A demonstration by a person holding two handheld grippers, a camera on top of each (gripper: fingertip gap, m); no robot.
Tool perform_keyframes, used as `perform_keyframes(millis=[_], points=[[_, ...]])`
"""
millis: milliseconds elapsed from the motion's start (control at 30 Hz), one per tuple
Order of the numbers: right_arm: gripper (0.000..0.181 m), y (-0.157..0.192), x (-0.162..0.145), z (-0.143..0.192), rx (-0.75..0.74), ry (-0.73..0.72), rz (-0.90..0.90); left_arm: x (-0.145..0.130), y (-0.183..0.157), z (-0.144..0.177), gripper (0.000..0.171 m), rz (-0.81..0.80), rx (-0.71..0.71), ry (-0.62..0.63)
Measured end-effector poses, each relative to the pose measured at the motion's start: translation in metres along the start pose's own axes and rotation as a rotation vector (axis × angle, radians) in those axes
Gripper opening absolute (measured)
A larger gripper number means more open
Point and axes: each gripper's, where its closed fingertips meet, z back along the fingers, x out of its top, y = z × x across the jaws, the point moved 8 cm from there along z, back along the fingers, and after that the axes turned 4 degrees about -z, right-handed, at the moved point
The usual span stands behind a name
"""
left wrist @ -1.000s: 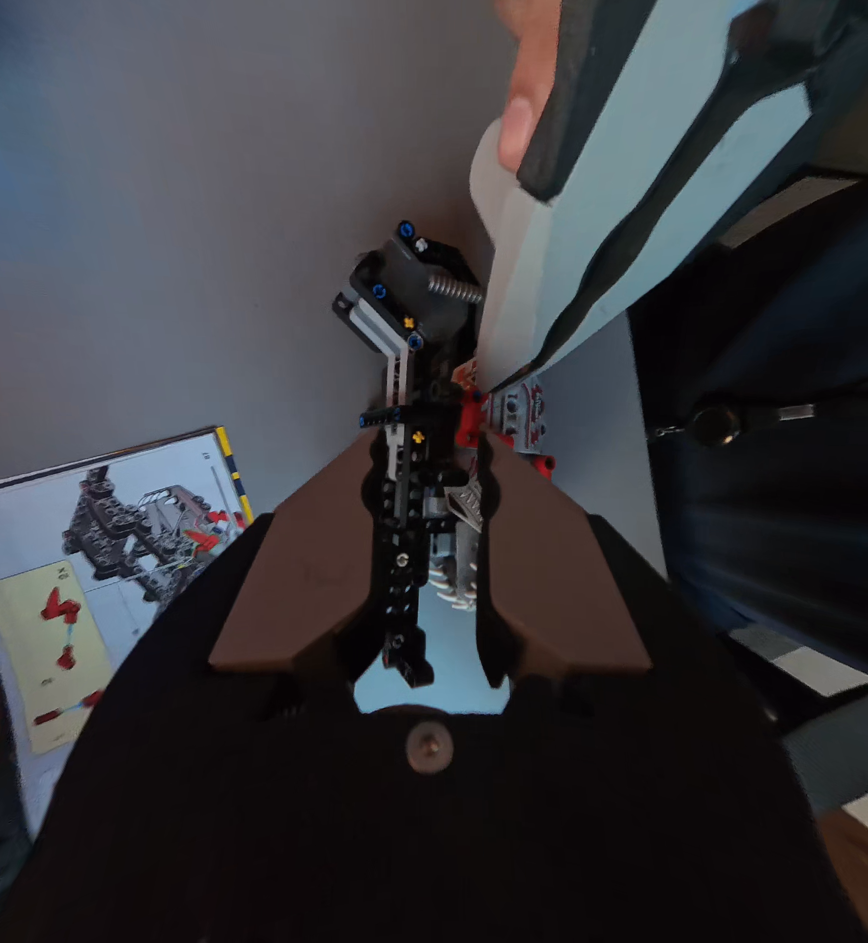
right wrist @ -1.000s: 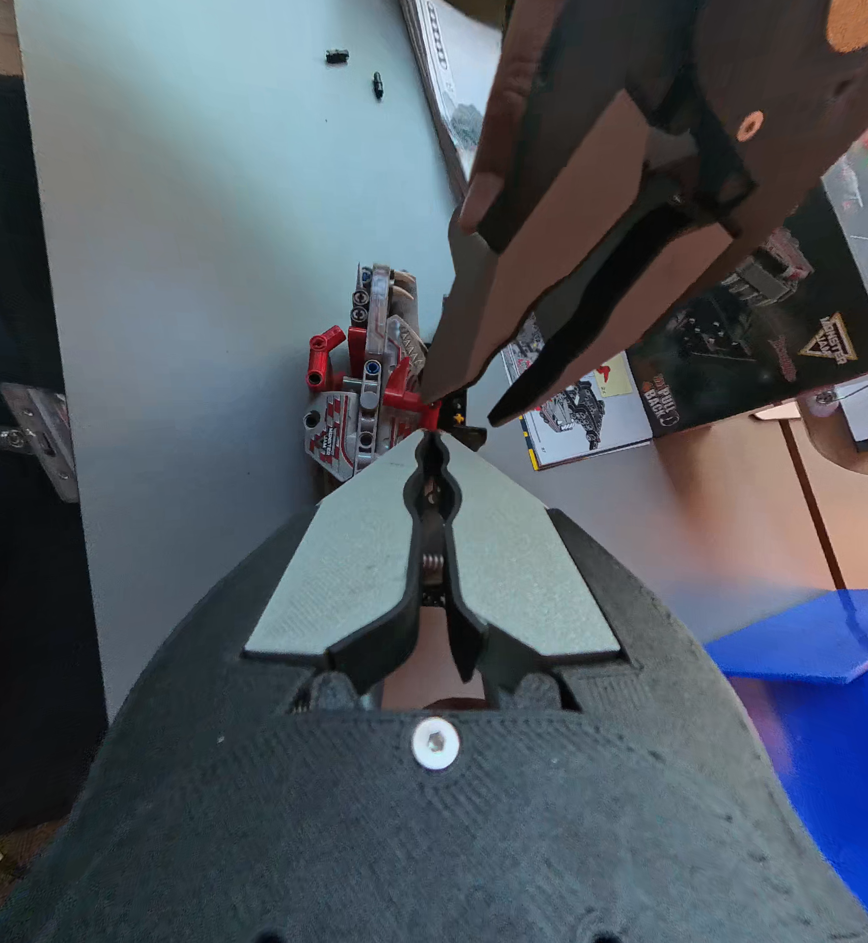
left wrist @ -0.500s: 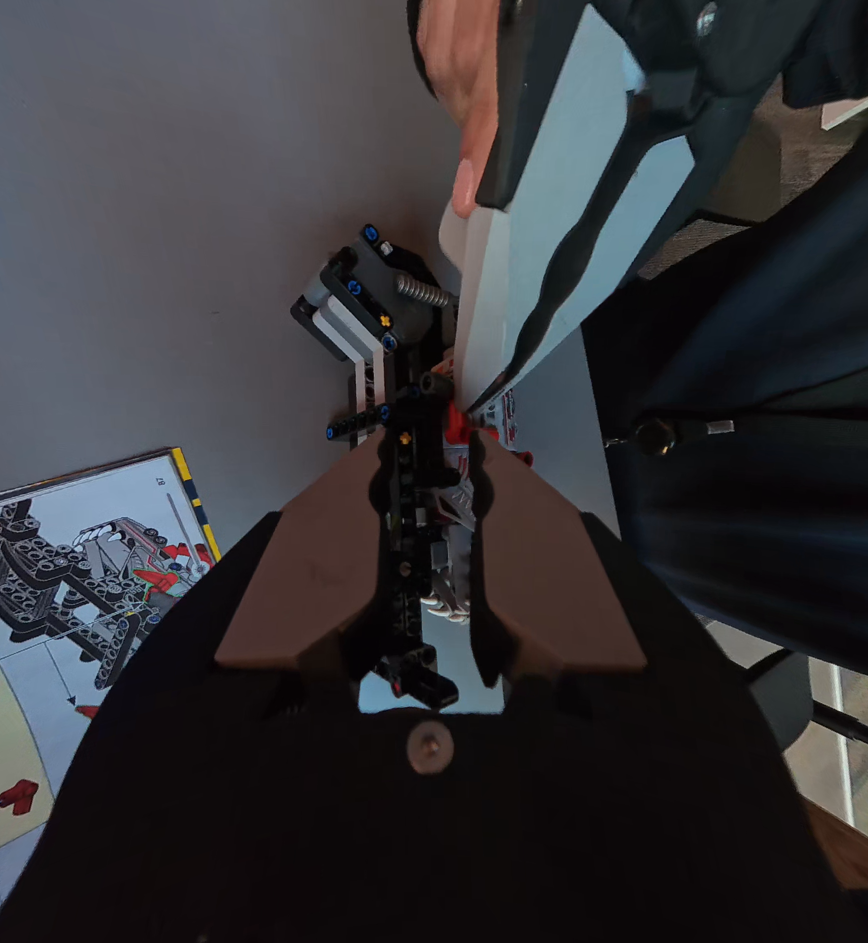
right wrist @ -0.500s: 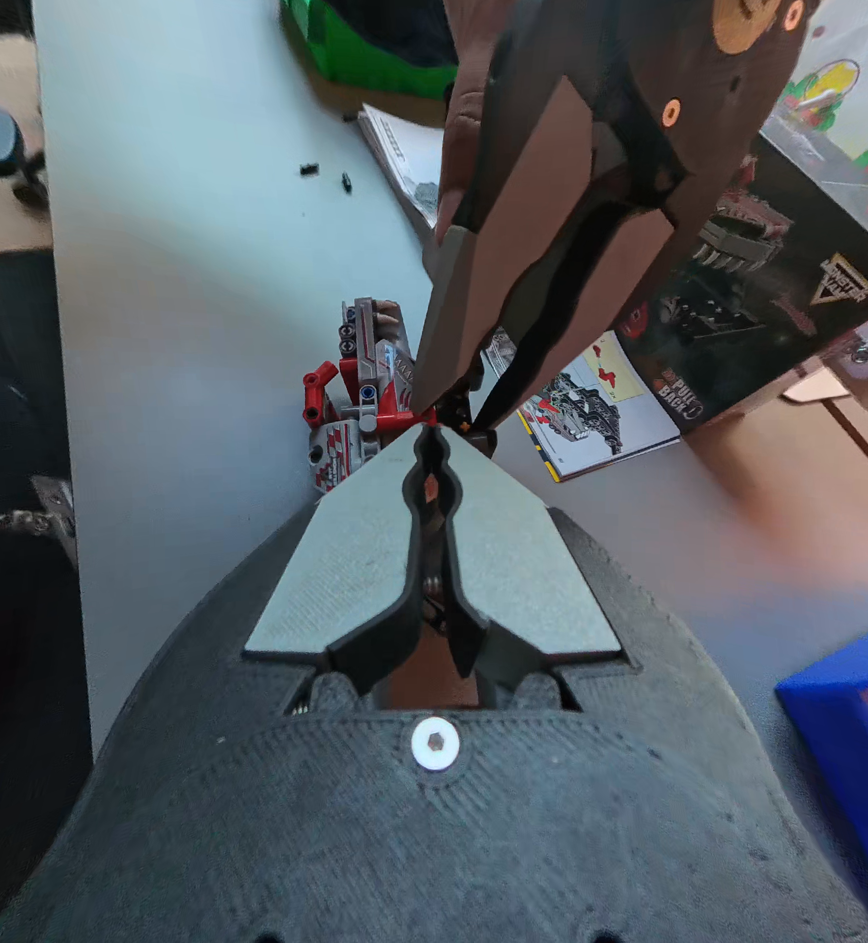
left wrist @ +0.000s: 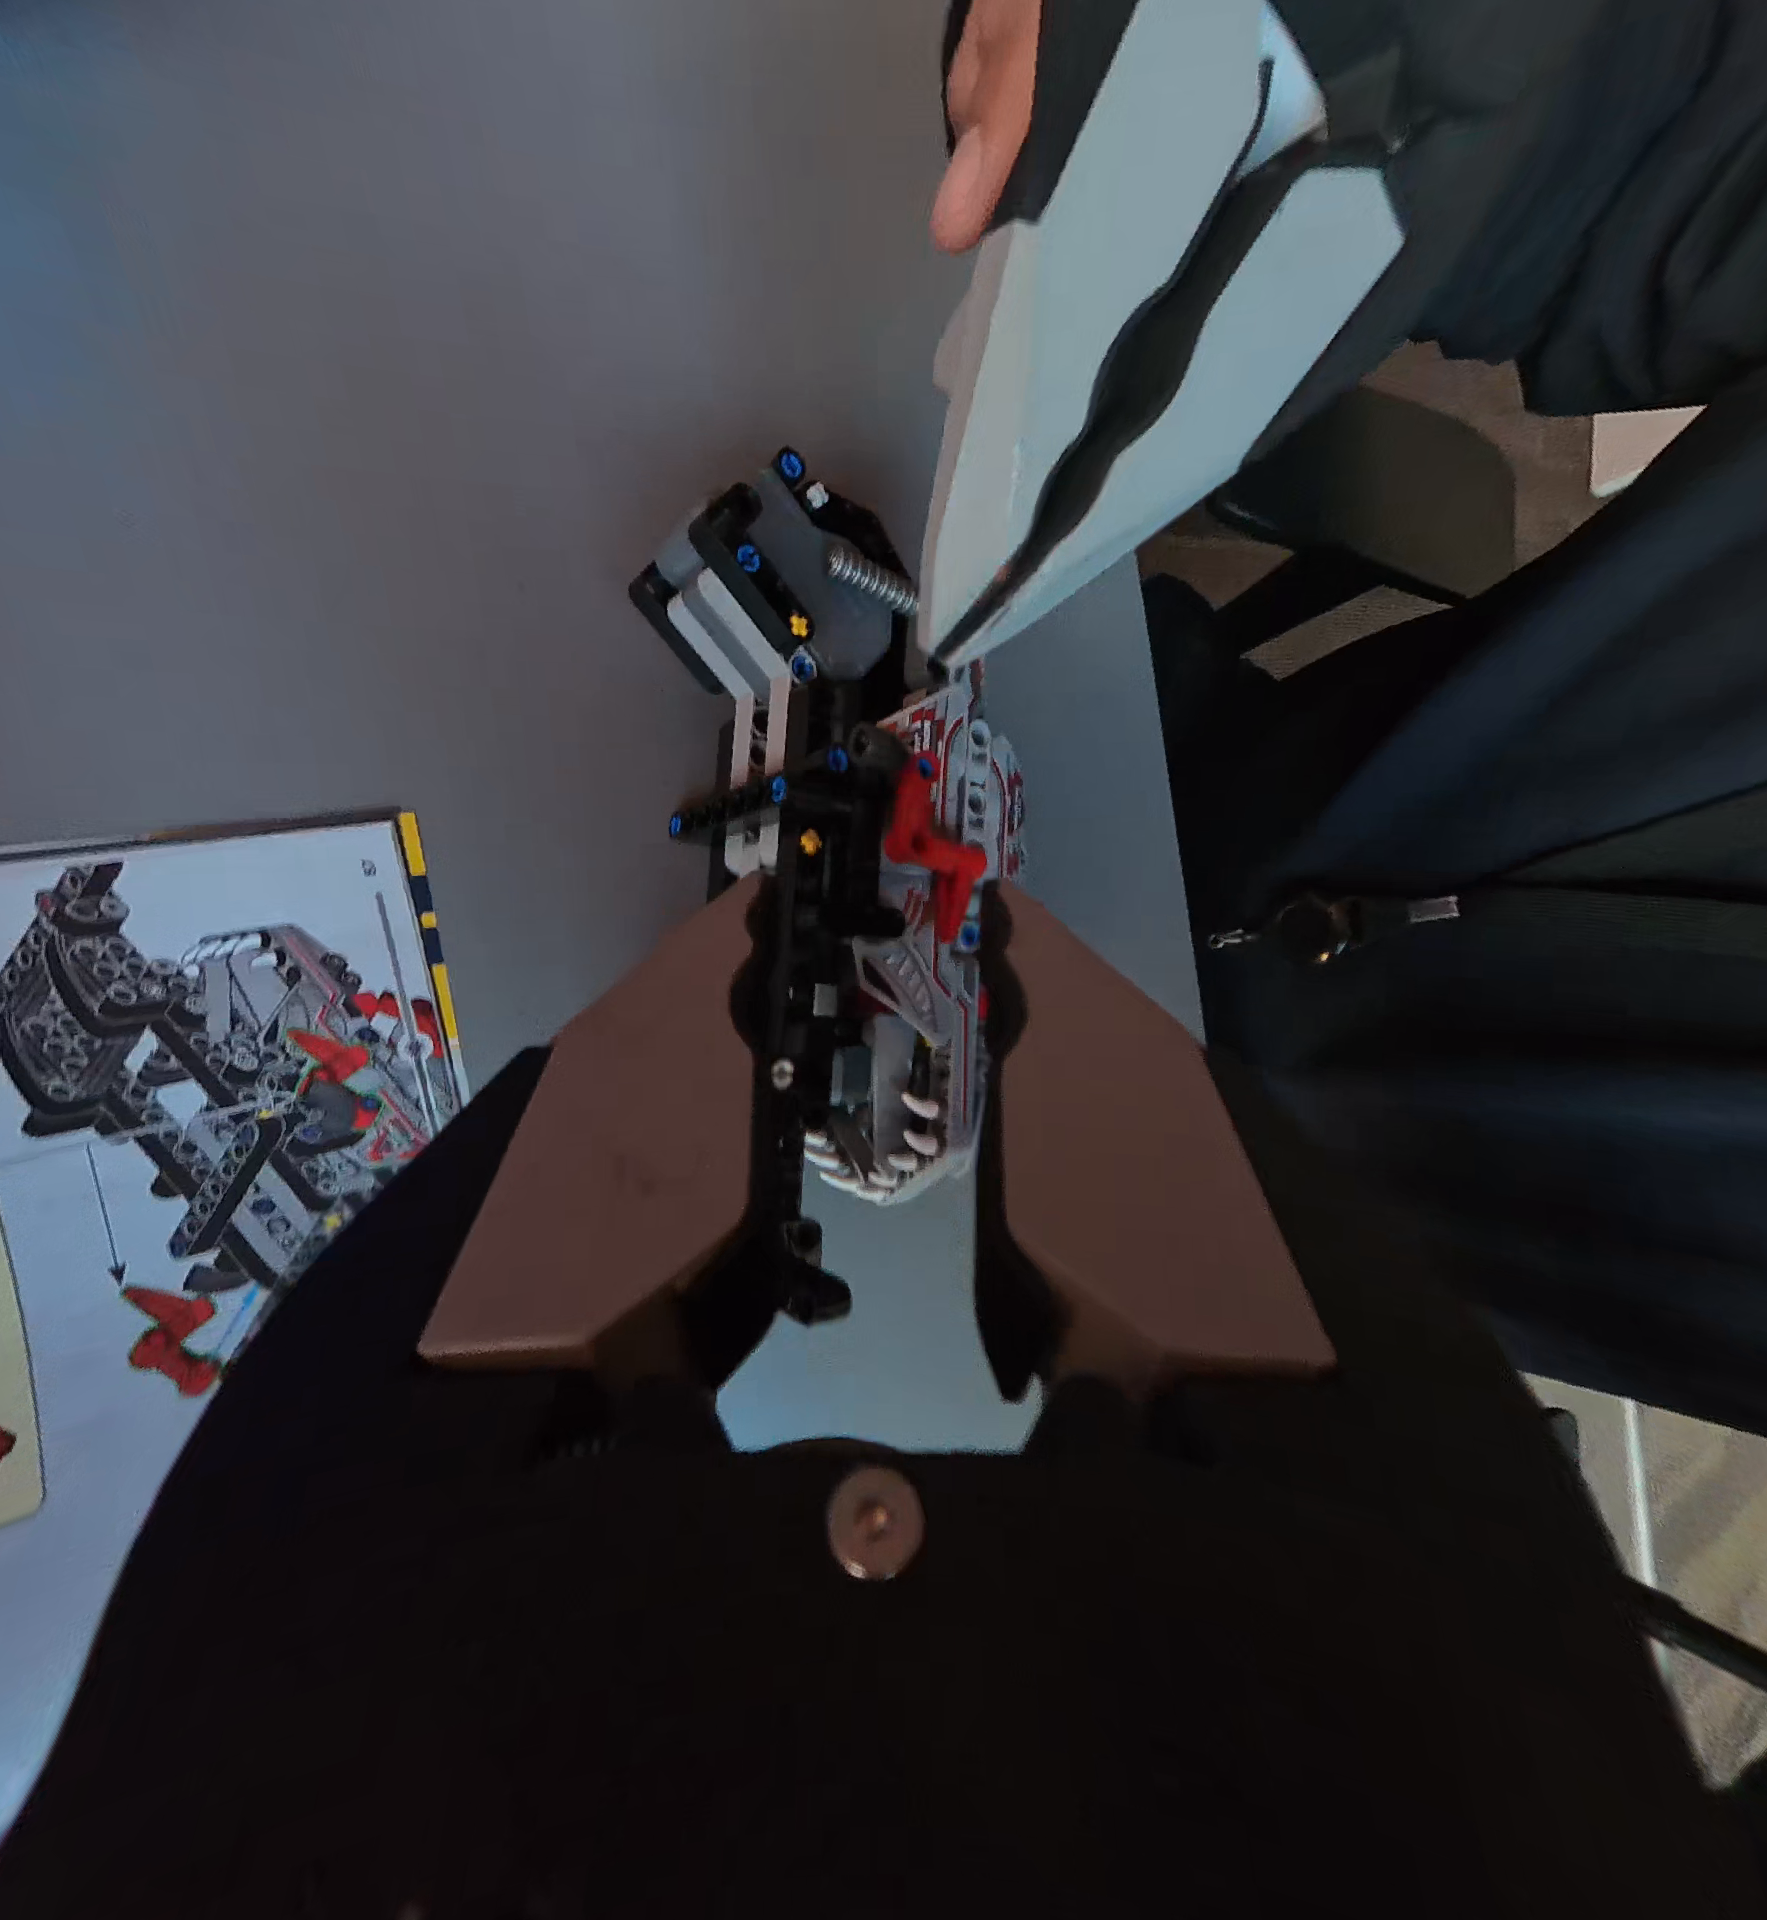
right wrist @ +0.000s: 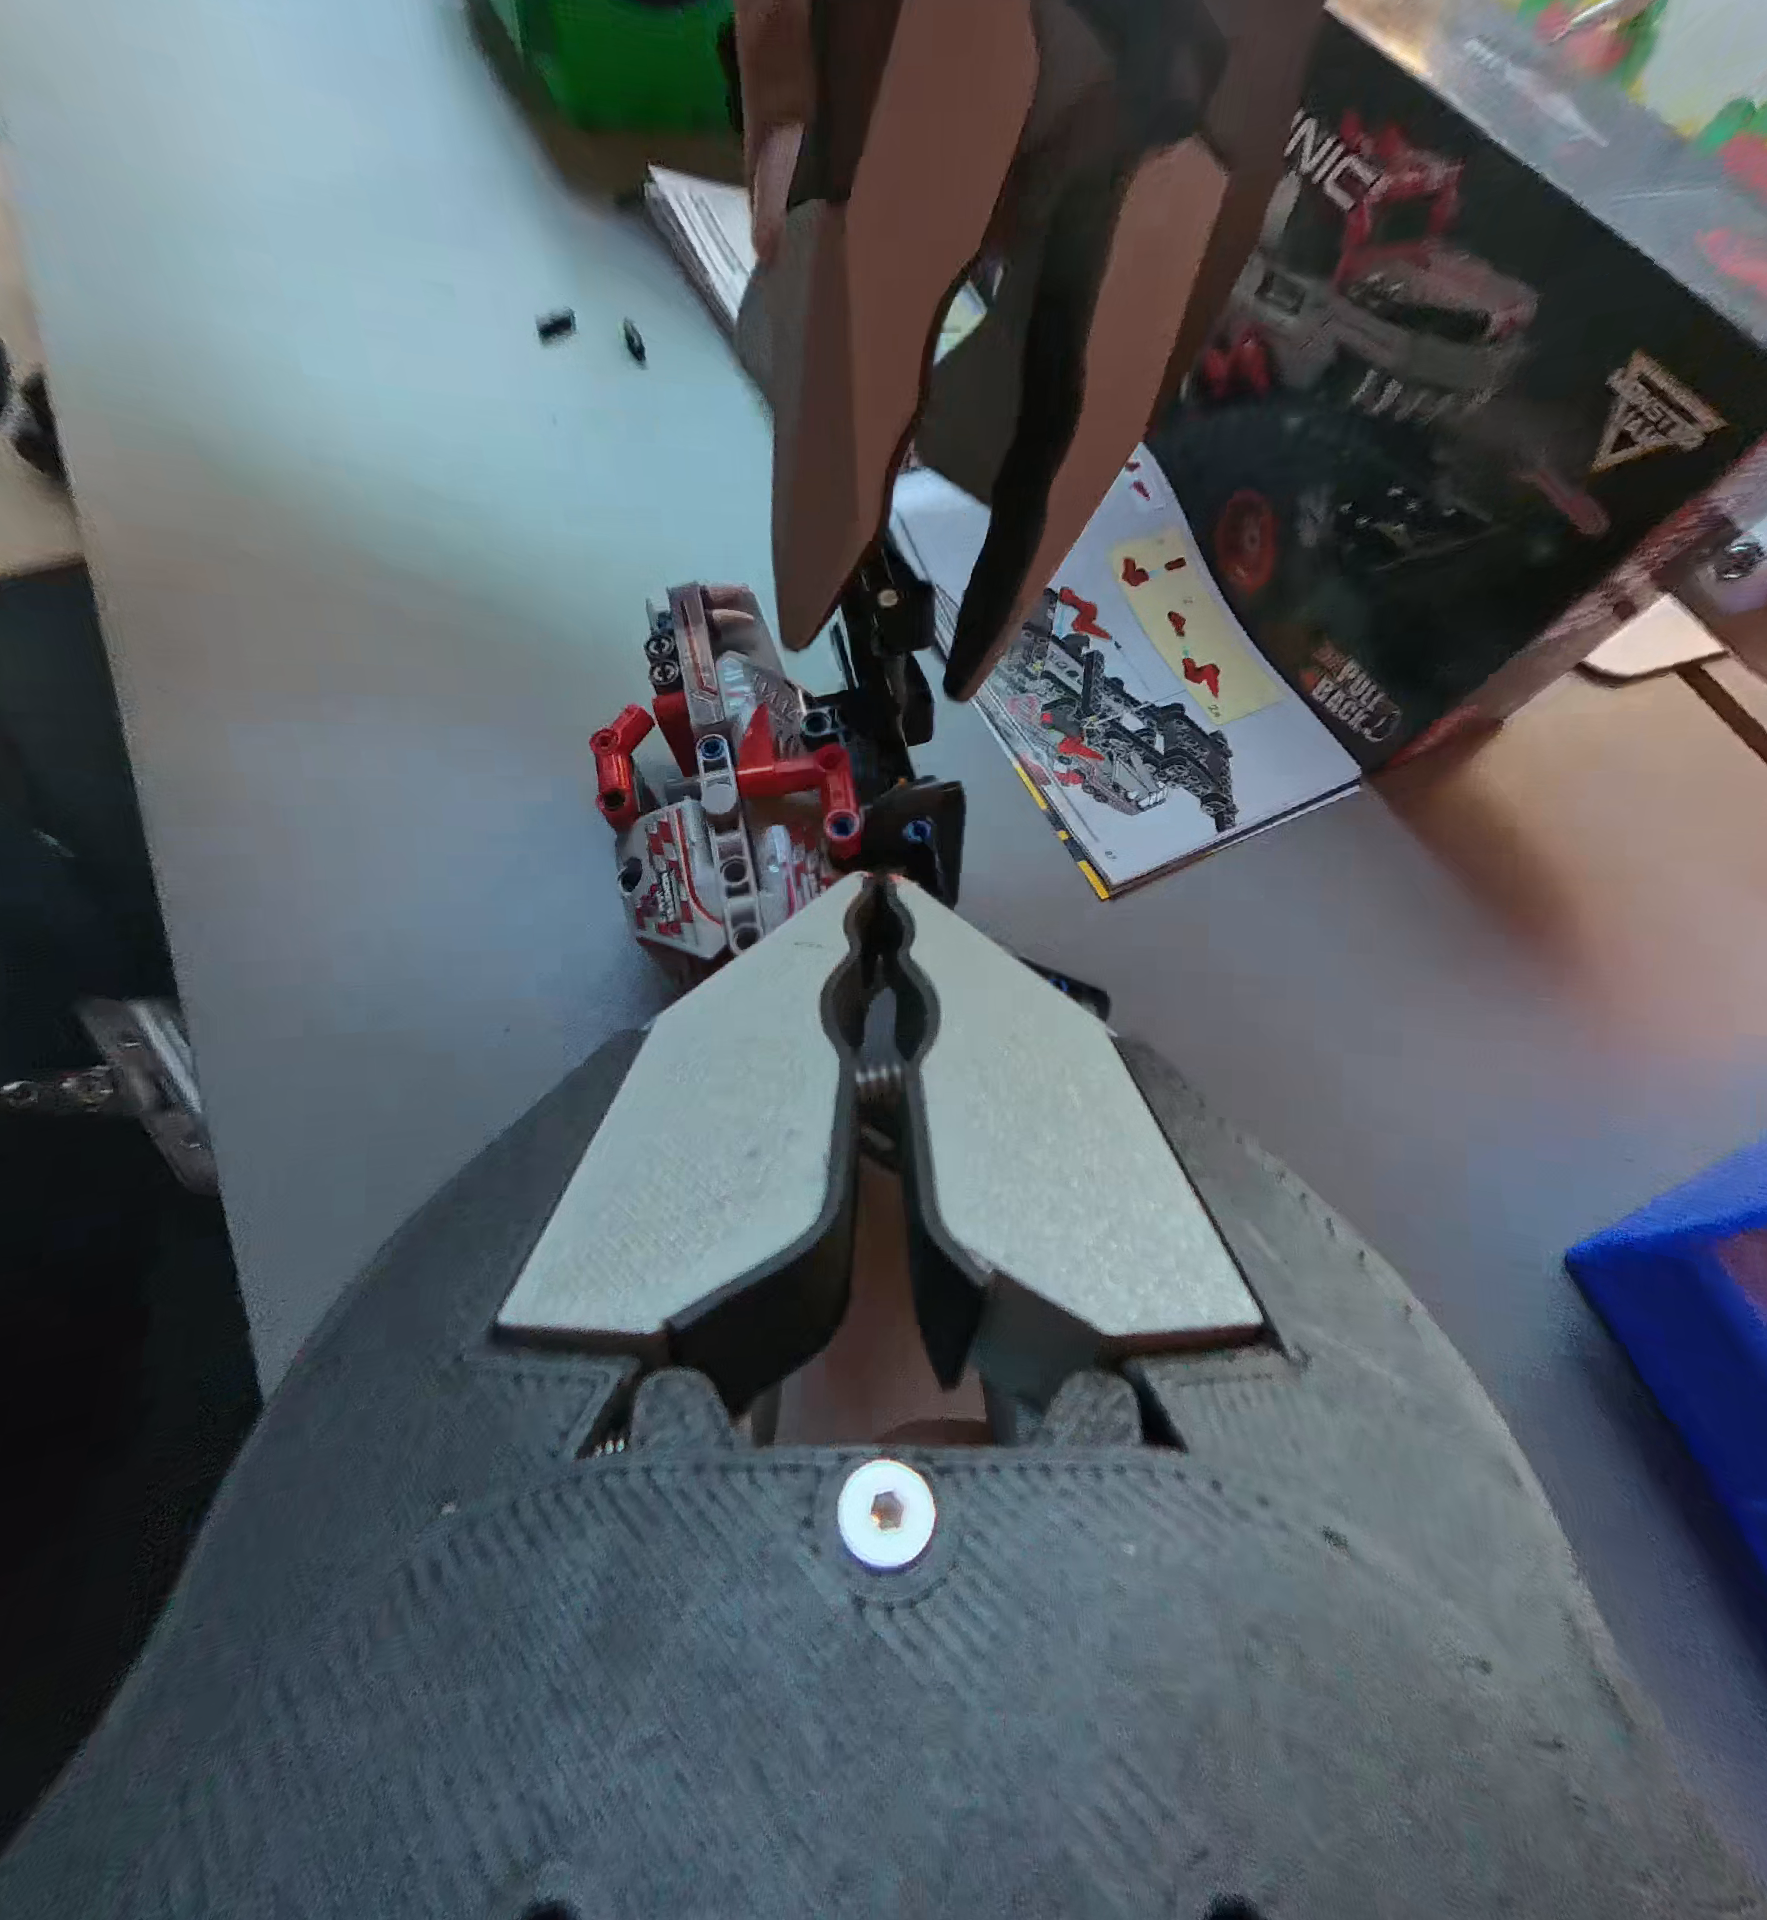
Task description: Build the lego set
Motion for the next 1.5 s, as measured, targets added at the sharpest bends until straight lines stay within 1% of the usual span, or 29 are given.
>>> perform_keyframes(millis=[33,67,100,133,167,200,267,333,433,467,533,600,667,733,800,867,900,967,1000,1033,1067,1167,1200,1233,1267,1333,1400,1467,1500], points=[[0.0,0.002,0.001,-0.006,-0.017,0.018,0.018,-0.003,0.001,0.002,0.035,0.004,0.015,0.002],[0.016,0.003,0.003,-0.011,-0.036,0.027,0.032,-0.007,0.002,0.004,0.036,0.009,0.039,0.012],[0.04,0.002,0.007,-0.015,-0.059,0.019,0.031,-0.011,0.004,0.006,0.037,0.015,0.054,0.023],[0.043,0.002,0.009,-0.018,-0.068,0.023,0.024,-0.015,0.003,0.007,0.037,0.021,0.051,0.02],[0.038,0.002,0.01,-0.021,-0.06,0.044,0.018,-0.019,0.002,0.007,0.035,0.03,0.038,0.009],[0.026,0.002,0.009,-0.023,-0.055,0.072,0.017,-0.022,0.001,0.007,0.034,0.039,0.023,-0.003],[0.026,0.002,0.007,-0.025,-0.075,0.09,0.02,-0.028,-0.001,0.005,0.034,0.06,-0.002,-0.02],[0.046,0.003,0.008,-0.02,-0.078,0.07,-0.021,-0.034,-0.003,0.008,0.033,0.046,0.031,-0.022],[0.061,0.003,0.005,-0.003,-0.044,0.035,-0.059,-0.042,-0.017,0.035,0.034,0.035,0.085,-0.185],[0.071,0.003,0.0,0.004,-0.045,0.036,-0.036,-0.05,-0.023,0.045,0.037,0.04,0.116,-0.233],[0.085,0.0,-0.017,0.014,-0.083,0.089,0.007,-0.072,-0.034,0.052,0.048,0.003,0.238,-0.24],[0.085,-0.005,-0.035,0.017,-0.113,0.131,-0.001,-0.089,-0.038,0.045,0.056,-0.064,0.36,-0.227],[0.083,-0.006,-0.046,0.017,-0.097,0.101,-0.069,-0.096,-0.036,0.031,0.057,-0.103,0.378,-0.249],[0.08,-0.001,-0.051,0.015,-0.059,0.051,-0.14,-0.098,-0.032,0.017,0.055,-0.095,0.337,-0.255],[0.089,0.002,-0.059,0.008,-0.054,0.072,-0.164,-0.1,-0.026,0.005,0.05,-0.106,0.327,-0.246],[0.09,0.004,-0.063,0.005,-0.058,0.091,-0.158,-0.101,-0.024,-0.001,0.048,-0.106,0.318,-0.247],[0.089,0.006,-0.062,0.006,-0.029,0.07,-0.163,-0.103,-0.028,-0.002,0.045,-0.118,0.296,-0.263],[0.099,0.011,-0.06,0.009,0.049,0.01,-0.202,-0.105,-0.046,-0.003,0.042,-0.171,0.174,-0.346],[0.092,0.012,-0.061,0.01,0.077,0.004,-0.212,-0.106,-0.053,-0.003,0.04,-0.188,0.14,-0.375],[0.085,0.012,-0.061,0.012,0.085,-0.001,-0.218,-0.108,-0.055,-0.002,0.041,-0.185,0.165,-0.368],[0.09,0.01,-0.061,0.015,0.071,-0.012,-0.225,-0.11,-0.054,0.003,0.051,-0.171,0.205,-0.359],[0.089,0.001,-0.059,0.029,0.043,-0.063,-0.221,-0.105,-0.039,0.036,0.033,-0.143,0.424,-0.414],[0.088,-0.006,-0.058,0.034,0.027,-0.089,-0.226,-0.103,-0.027,0.048,0.027,-0.103,0.552,-0.398],[0.087,-0.015,-0.058,0.038,0.014,-0.106,-0.242,-0.101,-0.012,0.058,0.032,-0.044,0.65,-0.356],[0.09,-0.024,-0.057,0.039,0.011,-0.111,-0.268,-0.099,0.002,0.062,0.046,0.025,0.671,-0.309],[0.097,-0.042,-0.054,0.036,0.032,-0.103,-0.322,-0.096,0.035,0.061,0.049,0.164,0.688,-0.192],[0.101,-0.059,-0.046,0.025,0.05,-0.071,-0.331,-0.101,0.058,0.049,0.064,0.22,0.668,-0.085],[0.1,-0.07,-0.029,0.011,0.097,-0.057,-0.267,-0.112,0.068,0.035,0.068,0.257,0.628,0.042],[0.093,-0.076,-0.021,0.003,0.129,-0.049,-0.233,-0.116,0.07,0.03,0.064,0.249,0.63,0.071]])
